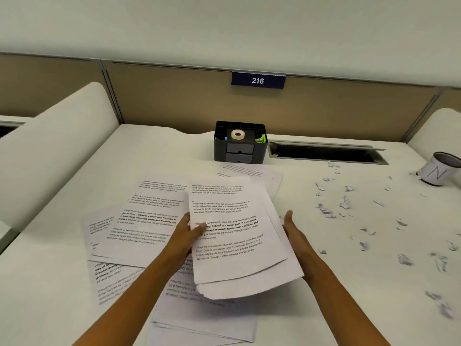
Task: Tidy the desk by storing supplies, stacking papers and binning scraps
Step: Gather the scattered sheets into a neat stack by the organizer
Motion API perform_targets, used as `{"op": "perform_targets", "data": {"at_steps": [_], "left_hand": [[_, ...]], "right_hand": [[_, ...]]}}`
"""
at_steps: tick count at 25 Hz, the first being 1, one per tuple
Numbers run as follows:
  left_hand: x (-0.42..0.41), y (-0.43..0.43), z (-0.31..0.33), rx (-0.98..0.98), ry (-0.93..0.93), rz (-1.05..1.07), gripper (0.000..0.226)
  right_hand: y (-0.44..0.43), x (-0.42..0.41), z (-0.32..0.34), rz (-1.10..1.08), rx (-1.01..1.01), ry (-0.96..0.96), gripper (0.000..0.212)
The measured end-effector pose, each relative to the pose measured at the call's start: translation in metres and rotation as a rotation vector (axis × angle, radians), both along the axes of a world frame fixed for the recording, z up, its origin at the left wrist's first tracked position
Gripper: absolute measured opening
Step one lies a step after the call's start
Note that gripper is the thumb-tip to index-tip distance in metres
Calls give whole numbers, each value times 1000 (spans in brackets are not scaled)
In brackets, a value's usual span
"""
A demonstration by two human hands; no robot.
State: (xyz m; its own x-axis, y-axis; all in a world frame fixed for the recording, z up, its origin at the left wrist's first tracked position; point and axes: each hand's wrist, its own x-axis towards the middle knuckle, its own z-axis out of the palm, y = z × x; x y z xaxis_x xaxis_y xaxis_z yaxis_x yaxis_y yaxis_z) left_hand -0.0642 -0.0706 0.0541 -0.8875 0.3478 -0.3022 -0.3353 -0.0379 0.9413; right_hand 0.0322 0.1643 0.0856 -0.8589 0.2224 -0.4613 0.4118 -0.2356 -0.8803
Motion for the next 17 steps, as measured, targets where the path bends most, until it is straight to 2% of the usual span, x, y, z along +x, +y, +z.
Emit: {"op": "perform_targets", "data": {"at_steps": [2,8,13,17], "left_hand": [[4,1,2,-22,94,8,34],[-5,8,40,-80,357,137,30],[-6,15,72,-141,658,283,23],[-2,18,85,-77,723,325,31]], "right_hand": [[-1,0,-2,33,24,60,28],[-9,-15,3,20,234,265,36],[-17,-30,32,-201,544,441,31],[-21,-35,47,-295,551,566,27]]}}
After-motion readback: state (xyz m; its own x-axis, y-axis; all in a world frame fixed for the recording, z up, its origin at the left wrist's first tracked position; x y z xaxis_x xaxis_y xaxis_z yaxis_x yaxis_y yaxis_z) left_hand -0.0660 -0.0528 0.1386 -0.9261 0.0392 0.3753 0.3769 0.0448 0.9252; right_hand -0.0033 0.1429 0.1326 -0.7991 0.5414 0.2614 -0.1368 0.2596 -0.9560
